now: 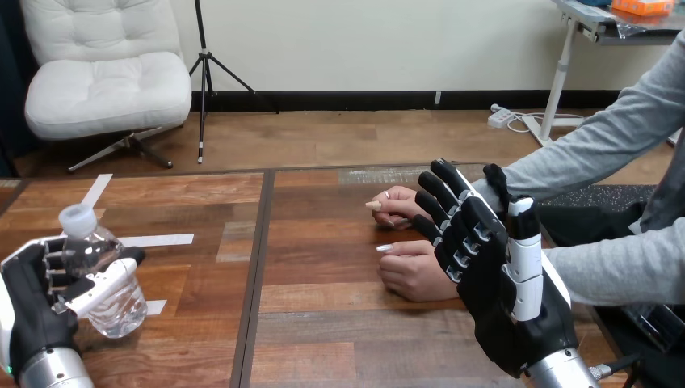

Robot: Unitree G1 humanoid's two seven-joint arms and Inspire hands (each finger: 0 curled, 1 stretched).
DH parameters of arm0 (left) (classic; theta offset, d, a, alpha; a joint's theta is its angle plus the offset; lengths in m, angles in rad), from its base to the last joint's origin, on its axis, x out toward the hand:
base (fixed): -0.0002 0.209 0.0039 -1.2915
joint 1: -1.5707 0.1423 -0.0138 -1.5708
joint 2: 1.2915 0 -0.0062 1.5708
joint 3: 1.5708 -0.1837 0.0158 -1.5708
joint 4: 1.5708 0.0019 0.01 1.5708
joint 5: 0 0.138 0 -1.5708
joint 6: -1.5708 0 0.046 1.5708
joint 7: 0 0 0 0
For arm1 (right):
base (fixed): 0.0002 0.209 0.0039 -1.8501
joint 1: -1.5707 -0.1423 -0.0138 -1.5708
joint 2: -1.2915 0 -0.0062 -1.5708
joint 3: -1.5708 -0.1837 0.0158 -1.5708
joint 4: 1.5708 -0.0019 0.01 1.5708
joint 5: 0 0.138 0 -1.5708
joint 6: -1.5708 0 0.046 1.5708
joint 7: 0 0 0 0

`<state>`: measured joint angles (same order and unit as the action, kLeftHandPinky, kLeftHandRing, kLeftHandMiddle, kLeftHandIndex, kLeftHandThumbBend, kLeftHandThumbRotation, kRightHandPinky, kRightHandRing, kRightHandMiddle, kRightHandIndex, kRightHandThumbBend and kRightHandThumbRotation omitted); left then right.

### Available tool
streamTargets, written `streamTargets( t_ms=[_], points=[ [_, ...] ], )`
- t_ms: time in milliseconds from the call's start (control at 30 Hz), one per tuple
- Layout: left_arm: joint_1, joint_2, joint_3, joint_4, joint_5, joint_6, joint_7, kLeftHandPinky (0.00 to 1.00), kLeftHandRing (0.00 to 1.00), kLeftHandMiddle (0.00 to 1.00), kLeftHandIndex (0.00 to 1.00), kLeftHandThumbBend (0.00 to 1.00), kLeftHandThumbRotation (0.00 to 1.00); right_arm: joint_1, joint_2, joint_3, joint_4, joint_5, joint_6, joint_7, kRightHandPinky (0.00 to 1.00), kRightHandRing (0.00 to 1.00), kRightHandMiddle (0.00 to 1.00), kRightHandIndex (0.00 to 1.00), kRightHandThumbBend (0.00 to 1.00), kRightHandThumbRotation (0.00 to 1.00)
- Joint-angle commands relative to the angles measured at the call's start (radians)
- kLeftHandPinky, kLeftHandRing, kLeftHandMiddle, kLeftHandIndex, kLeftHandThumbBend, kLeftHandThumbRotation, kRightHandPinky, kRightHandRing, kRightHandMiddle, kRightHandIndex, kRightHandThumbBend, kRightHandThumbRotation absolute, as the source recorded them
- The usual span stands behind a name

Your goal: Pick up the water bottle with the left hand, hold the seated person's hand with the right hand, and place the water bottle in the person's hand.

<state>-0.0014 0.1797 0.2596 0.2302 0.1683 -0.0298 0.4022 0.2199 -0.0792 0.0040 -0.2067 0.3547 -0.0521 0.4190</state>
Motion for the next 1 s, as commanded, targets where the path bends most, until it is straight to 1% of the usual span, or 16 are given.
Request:
streamTargets(
  t_ms=[0, 167, 300, 467, 600, 967],
  points=[
    [-0.047, 0.019, -0.025, -0.181, 0.032, -0.03, -0.015, 0.34, 0.38, 0.44, 0.45, 0.79, 0.0, -0.063, 0.008, 0.001, -0.011, 0.008, -0.011, -0.003, 1.0, 1.0, 0.98, 0.97, 0.8, 1.0],
    [-0.036, 0.018, -0.028, -0.206, 0.031, -0.035, -0.024, 0.33, 0.38, 0.44, 0.45, 0.79, 0.0, -0.063, 0.009, 0.001, -0.01, 0.006, -0.012, -0.005, 1.0, 1.0, 0.97, 0.97, 0.79, 1.0],
    [-0.026, 0.012, -0.03, -0.244, 0.031, -0.016, -0.032, 0.33, 0.37, 0.44, 0.45, 0.79, 0.0, -0.064, 0.01, 0.002, -0.009, 0.003, -0.011, -0.008, 1.0, 1.0, 0.97, 0.97, 0.79, 1.0],
    [-0.015, 0.006, -0.033, -0.276, 0.028, -0.008, -0.043, 0.33, 0.37, 0.43, 0.44, 0.79, 0.0, -0.063, 0.01, 0.002, -0.011, 0.003, -0.006, -0.012, 1.0, 1.0, 0.97, 0.97, 0.79, 1.0],
    [-0.005, 0.002, -0.037, -0.31, 0.034, 0.016, -0.051, 0.33, 0.37, 0.43, 0.44, 0.79, 0.0, -0.063, 0.008, 0.003, -0.008, 0.002, -0.007, -0.01, 1.0, 1.0, 0.97, 0.97, 0.79, 1.0],
    [0.013, -0.006, -0.046, -0.369, 0.048, 0.048, -0.073, 0.32, 0.37, 0.43, 0.44, 0.79, 0.0, -0.065, 0.002, 0.002, -0.002, -0.002, -0.006, -0.007, 1.0, 1.0, 0.98, 0.97, 0.78, 1.0]
  ],
)
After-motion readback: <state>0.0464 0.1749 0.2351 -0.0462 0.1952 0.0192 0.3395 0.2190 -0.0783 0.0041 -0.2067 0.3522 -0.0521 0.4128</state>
